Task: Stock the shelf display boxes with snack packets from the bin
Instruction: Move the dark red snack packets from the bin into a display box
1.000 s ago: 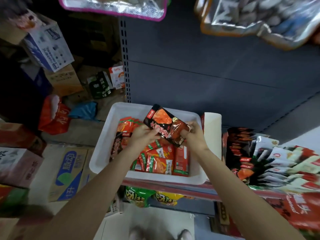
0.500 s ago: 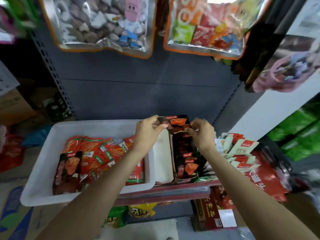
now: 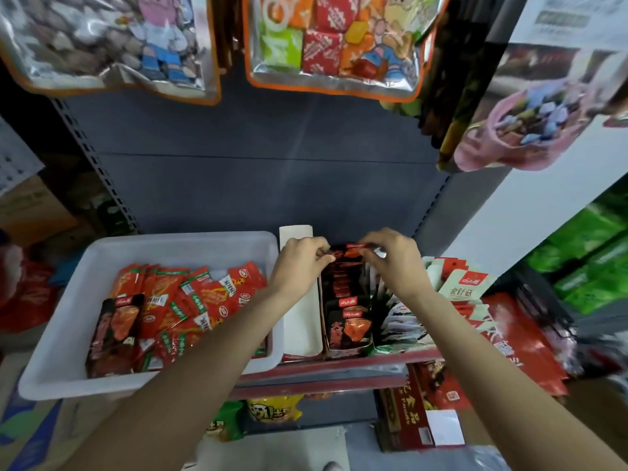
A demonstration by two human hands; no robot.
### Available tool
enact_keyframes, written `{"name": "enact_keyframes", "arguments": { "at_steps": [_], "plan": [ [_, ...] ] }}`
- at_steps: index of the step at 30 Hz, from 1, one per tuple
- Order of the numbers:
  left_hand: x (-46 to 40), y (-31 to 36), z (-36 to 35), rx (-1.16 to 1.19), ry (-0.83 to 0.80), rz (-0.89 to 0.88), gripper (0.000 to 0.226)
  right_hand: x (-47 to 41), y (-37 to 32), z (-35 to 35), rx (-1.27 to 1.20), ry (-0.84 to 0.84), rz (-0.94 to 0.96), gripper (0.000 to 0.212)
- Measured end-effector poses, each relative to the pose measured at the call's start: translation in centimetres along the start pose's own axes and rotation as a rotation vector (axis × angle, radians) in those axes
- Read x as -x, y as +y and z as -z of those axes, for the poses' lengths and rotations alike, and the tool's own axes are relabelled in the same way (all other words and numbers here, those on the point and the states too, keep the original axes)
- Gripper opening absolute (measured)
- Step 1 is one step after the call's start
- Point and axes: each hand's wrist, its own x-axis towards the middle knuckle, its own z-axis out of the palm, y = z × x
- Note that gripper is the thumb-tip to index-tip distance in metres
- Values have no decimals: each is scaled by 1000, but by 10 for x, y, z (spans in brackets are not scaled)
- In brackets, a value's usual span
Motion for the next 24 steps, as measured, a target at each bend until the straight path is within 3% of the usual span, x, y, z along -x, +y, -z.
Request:
{"name": "enact_keyframes", "arguments": {
  "at_steps": [4, 7, 11, 18, 24],
  "plan": [
    [-1, 7, 3, 94, 36, -69, 15, -1, 3, 5, 115, 5, 23, 11],
    [-4, 4, 4, 25, 95, -177, 8, -3, 3, 2, 178, -49, 22, 14],
    [-6, -2, -1, -96, 7, -79, 7, -5, 1, -9, 249, -130, -43, 17],
    [-12, -6, -6, -246, 12, -74, 11, -2, 1, -21, 254, 69, 69, 15],
    [-10, -12, -14, -280, -37, -2, 10, -8, -1, -29, 397, -28, 65, 15]
  ]
}}
